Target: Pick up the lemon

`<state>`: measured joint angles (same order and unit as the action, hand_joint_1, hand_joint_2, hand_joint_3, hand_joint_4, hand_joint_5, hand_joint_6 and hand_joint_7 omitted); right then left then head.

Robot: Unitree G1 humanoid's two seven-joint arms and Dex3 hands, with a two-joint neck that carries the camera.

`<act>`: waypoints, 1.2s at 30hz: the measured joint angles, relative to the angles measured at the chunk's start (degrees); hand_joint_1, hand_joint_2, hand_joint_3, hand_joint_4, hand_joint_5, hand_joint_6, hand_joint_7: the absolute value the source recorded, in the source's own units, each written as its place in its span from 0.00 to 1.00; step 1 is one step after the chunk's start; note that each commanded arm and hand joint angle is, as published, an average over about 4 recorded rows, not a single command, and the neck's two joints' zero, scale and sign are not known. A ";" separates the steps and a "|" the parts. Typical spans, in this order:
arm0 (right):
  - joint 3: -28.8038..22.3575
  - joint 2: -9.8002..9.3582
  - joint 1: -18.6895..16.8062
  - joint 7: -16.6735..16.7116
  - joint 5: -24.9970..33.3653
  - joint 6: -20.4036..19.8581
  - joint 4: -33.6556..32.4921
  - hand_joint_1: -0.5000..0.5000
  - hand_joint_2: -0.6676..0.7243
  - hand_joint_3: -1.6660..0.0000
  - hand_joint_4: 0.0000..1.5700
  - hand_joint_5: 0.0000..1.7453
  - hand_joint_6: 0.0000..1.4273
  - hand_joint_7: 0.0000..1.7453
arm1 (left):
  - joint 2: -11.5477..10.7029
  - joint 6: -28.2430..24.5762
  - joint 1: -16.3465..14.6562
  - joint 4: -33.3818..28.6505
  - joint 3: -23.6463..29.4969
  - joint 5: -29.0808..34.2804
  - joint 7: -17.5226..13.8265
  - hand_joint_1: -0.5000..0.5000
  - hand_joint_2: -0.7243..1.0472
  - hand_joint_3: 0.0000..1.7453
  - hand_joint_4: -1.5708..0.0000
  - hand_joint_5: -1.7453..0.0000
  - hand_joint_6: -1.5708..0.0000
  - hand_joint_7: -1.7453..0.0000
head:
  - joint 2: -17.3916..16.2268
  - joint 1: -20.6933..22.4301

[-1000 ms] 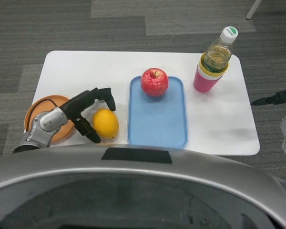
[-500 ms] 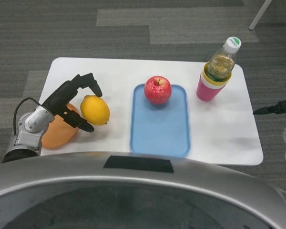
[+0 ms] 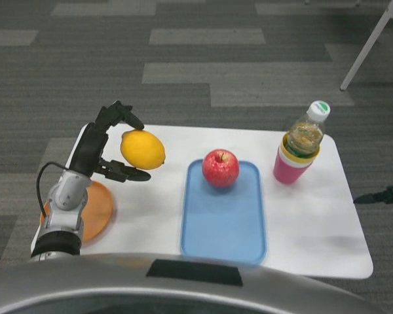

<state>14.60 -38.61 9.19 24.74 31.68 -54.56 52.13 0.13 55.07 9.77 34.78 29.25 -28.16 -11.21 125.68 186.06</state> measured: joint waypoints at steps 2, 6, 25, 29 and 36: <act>0.00 0.10 0.05 0.13 0.00 0.00 -0.03 0.04 0.91 1.00 0.00 0.00 0.00 0.00 | 1.24 1.02 0.95 0.98 0.51 -0.04 2.43 0.88 0.50 0.10 1.00 0.47 0.58 0.04 | 1.05 -1.81; 0.06 0.22 0.42 0.25 0.01 0.01 -0.47 0.04 0.91 1.00 0.00 0.00 0.00 0.00 | 1.97 2.46 2.86 2.69 0.56 -0.05 6.19 0.87 0.50 0.10 1.00 0.47 0.57 0.04 | 3.06 -6.83; 13.08 0.82 3.97 0.23 -0.12 1.17 -6.01 0.08 0.91 1.00 0.00 0.00 0.00 0.00 | 1.99 3.89 6.65 8.02 0.55 0.15 9.70 0.84 0.45 0.10 1.00 0.47 0.55 0.04 | 5.65 -12.97; 13.97 0.93 4.03 0.20 -0.14 1.20 -6.37 0.08 0.91 1.00 0.00 0.00 0.00 0.00 | 1.99 3.90 6.65 8.16 0.49 0.59 9.73 0.84 0.45 0.10 1.00 0.47 0.55 0.04 | 5.62 -12.87; 14.44 0.94 4.04 0.20 -0.13 1.21 -6.78 0.08 0.91 1.00 0.00 0.00 0.00 0.00 | 1.99 4.05 6.65 8.24 0.38 1.16 9.83 0.84 0.45 0.10 1.00 0.47 0.55 0.04 | 5.43 -12.11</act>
<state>29.04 -37.67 13.24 24.94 31.55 -53.35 45.35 2.12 59.12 16.42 43.02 29.63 -27.00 -1.38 131.11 173.95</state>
